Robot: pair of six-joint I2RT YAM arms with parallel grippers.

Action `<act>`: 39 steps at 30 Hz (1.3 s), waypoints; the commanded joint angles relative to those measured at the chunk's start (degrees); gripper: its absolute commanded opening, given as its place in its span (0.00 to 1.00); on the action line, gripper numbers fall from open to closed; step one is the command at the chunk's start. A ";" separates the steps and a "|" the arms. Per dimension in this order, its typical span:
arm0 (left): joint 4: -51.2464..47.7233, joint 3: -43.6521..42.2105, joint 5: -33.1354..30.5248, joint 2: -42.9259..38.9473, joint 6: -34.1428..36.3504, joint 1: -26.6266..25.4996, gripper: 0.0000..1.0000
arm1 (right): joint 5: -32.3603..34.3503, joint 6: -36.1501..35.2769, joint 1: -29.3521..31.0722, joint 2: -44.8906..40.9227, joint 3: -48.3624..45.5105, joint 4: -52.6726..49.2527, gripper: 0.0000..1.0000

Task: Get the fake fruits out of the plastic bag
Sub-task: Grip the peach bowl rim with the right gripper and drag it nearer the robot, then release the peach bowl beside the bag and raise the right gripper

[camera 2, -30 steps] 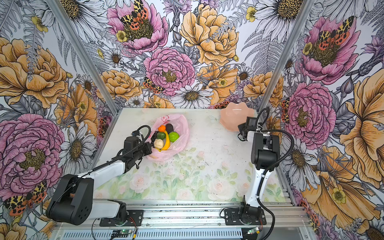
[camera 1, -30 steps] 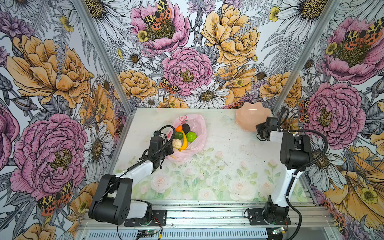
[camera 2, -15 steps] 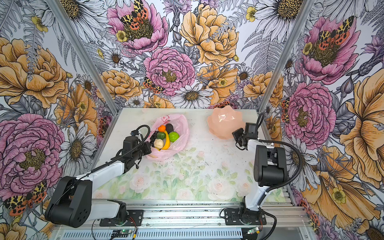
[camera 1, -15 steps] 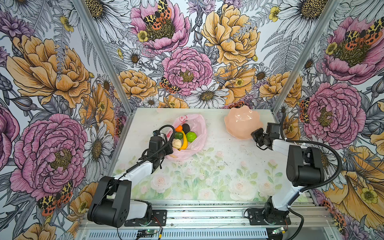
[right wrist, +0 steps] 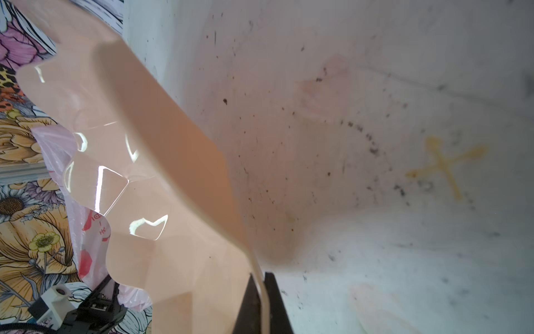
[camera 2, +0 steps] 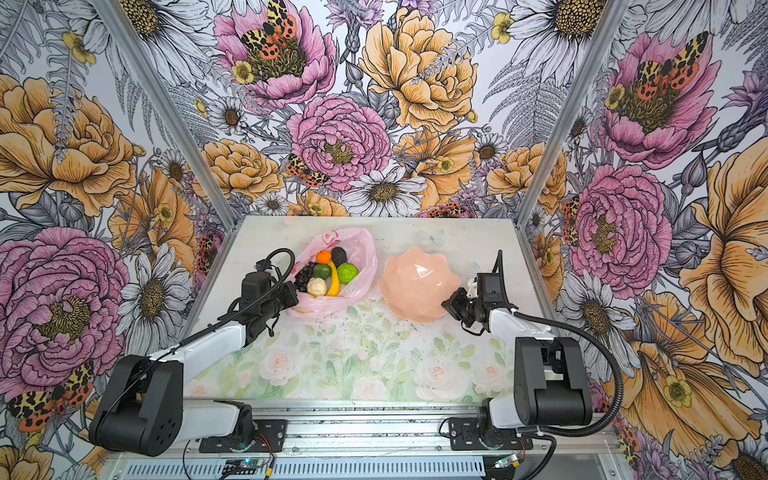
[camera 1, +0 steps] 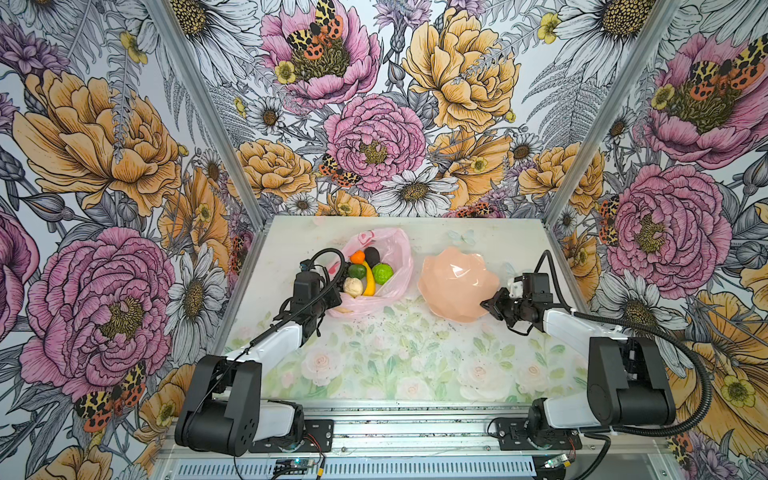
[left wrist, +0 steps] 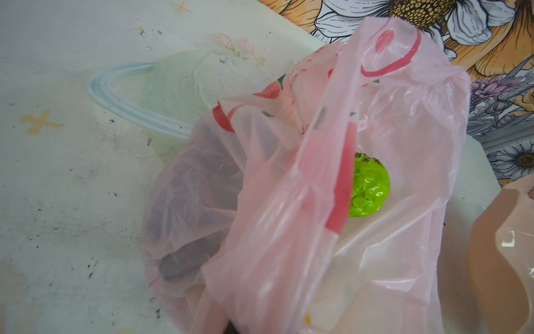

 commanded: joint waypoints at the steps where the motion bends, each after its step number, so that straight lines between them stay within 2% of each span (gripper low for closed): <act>1: 2.49 -0.34 1.86 -0.78 -0.64 0.85 0.00 | -1.21 -1.81 3.12 -2.86 -0.69 -2.29 0.00; 7: 2.63 -0.29 2.26 -0.51 -0.87 0.93 0.00 | 1.99 -3.07 8.05 -3.66 -0.92 -7.16 0.00; 10: 2.58 -0.42 2.16 -0.77 -0.83 0.97 0.00 | 5.30 -4.03 9.32 -4.39 -1.08 -10.18 0.00; 18: 2.59 -0.33 2.31 -0.41 -0.93 0.96 0.00 | 6.88 -4.78 11.04 -3.48 -2.01 -11.41 0.01; 25: 2.64 -0.42 2.19 -0.69 -0.93 0.93 0.00 | 8.96 -4.71 11.06 -5.43 -0.73 -12.59 0.21; 31: 2.41 -0.50 2.00 -0.95 -0.90 0.90 0.00 | 8.64 -3.77 11.12 -6.19 0.68 -14.20 0.33; 36: 2.37 -0.59 1.61 -0.82 -0.91 0.97 0.00 | 16.61 -3.78 10.65 -11.19 1.85 -19.70 0.48; 39: 2.72 -0.64 1.82 -0.34 -1.21 1.10 0.00 | 21.12 -3.28 10.08 -14.61 2.90 -21.03 0.51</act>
